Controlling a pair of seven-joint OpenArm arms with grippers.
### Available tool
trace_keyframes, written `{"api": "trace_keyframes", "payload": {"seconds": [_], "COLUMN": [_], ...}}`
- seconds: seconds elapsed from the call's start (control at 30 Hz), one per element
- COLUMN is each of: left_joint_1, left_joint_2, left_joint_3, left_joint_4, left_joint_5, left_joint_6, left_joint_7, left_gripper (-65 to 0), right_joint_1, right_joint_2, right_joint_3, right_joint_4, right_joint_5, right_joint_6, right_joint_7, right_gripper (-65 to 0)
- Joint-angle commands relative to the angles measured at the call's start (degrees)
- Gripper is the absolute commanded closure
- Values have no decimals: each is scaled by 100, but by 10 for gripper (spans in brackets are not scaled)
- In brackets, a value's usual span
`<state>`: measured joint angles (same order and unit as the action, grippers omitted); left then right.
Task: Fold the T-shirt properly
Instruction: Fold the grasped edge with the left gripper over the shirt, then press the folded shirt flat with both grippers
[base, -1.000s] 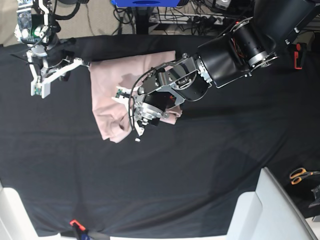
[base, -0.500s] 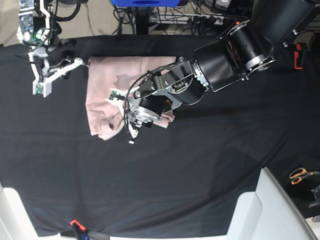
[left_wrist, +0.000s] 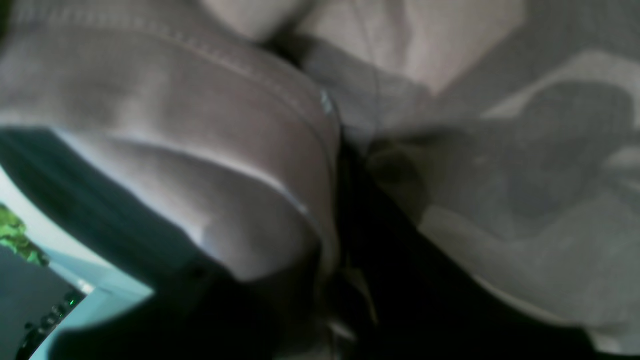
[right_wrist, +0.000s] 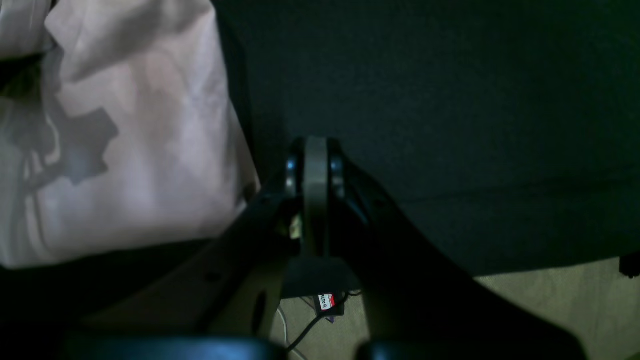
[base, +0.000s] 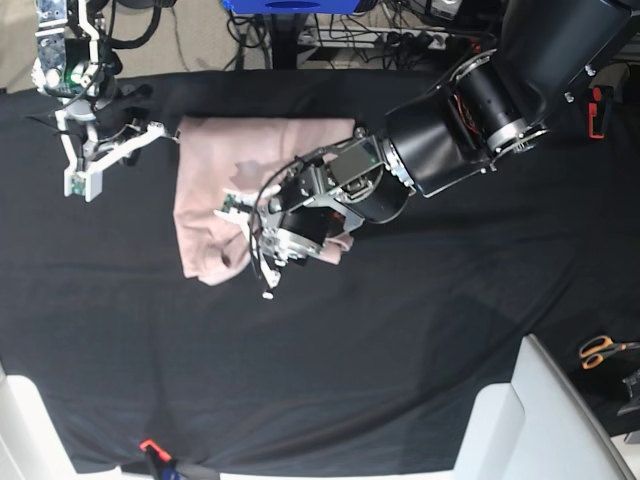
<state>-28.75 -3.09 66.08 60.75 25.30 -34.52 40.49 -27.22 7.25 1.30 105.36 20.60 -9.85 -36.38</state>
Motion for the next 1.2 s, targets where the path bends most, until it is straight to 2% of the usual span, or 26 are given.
{"api": "trace_keyframes", "payload": {"seconds": [0.0, 0.17, 0.23, 0.37, 0.43, 0.53, 0.63, 0.73, 0.83, 0.9, 0.93, 1.0, 1.07, 1.1, 1.17], "left_joint_1": [-232, -443, -487, -646, -804, -1006, -1041, -804, -197, 409, 761, 1394, 1851, 2009, 2326], "left_joint_2": [41, 41, 41, 50, 59, 59, 147, 322, 208, -29, -143, -363, -539, -609, -759], "left_joint_3": [-46, -46, -46, -55, -63, -134, -811, -1619, -1830, -1848, -1857, -1857, -1866, -1866, -1910], "left_joint_4": [66, 57, 57, 57, 57, 153, 549, 1375, 2518, 3178, 3477, 3846, 4057, 4118, 4303], "left_joint_5": [77, 68, 68, 68, 59, 59, 59, 59, 68, 68, 59, 59, 59, 59, 59], "left_joint_6": [46, 46, 46, 46, 46, 46, 46, 37, 37, 37, 37, 37, 46, 46, 63], "left_joint_7": [43, 43, 43, 43, 43, 43, 131, 799, 1318, 1450, 1441, 1432, 1432, 1424, 1424], "left_gripper": [-97, -385, -477, -615, -650, -650, -650, -650, -650, -586, -515, -303, -46, 0, 0], "right_joint_1": [1, 1, 1, 1, 1, 1, -7, -7, -25, -34, -34, -25, 1, 10, 81], "right_joint_2": [27, 27, 27, 18, 10, 1, 1, -8, 36, 141, 185, 203, 264, 273, 308], "right_joint_3": [33, 15, 15, -11, -20, -20, -20, -38, -372, -706, -917, -1260, -1567, -1682, -1919], "right_joint_4": [79, 79, 79, 79, 79, 79, 79, 79, 114, 132, 132, 132, 132, 132, 132], "right_joint_5": [-25, -25, -25, -25, -25, -25, -25, -25, -25, -25, -25, -25, -25, -25, -25], "right_joint_6": [13, 13, 13, 13, 13, 13, 13, 22, 31, 31, 31, 31, 31, 31, 31], "right_joint_7": [82, 82, 82, 82, 82, 82, 82, 82, 82, 82, 82, 82, 100, 100, 108], "right_gripper": [-2, -2, -2, -2, -2, -2, -2, -2, -2, -2, -2, -2, -2, -2, -2]}}
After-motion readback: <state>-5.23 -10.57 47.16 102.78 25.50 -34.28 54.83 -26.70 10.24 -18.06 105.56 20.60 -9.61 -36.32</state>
